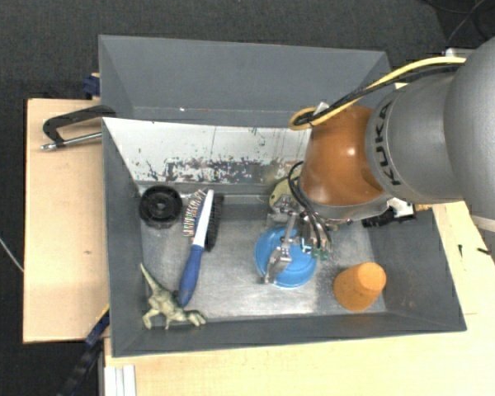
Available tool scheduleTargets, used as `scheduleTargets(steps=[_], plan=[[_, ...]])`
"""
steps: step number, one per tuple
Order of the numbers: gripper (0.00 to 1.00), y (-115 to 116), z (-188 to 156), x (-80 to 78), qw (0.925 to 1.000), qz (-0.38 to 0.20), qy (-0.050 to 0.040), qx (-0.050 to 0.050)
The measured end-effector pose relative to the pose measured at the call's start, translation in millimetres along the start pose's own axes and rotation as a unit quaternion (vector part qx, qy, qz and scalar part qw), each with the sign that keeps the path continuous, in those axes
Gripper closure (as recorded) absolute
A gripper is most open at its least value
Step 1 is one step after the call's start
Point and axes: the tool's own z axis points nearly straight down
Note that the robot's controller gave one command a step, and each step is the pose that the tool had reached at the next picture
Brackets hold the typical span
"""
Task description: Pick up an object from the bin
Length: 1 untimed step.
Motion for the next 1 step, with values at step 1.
scheduleTargets(steps=[1], plan=[[1.00,-0.3,-0.5,-0.7,1.0000,0.000,-0.0018,0.000]])
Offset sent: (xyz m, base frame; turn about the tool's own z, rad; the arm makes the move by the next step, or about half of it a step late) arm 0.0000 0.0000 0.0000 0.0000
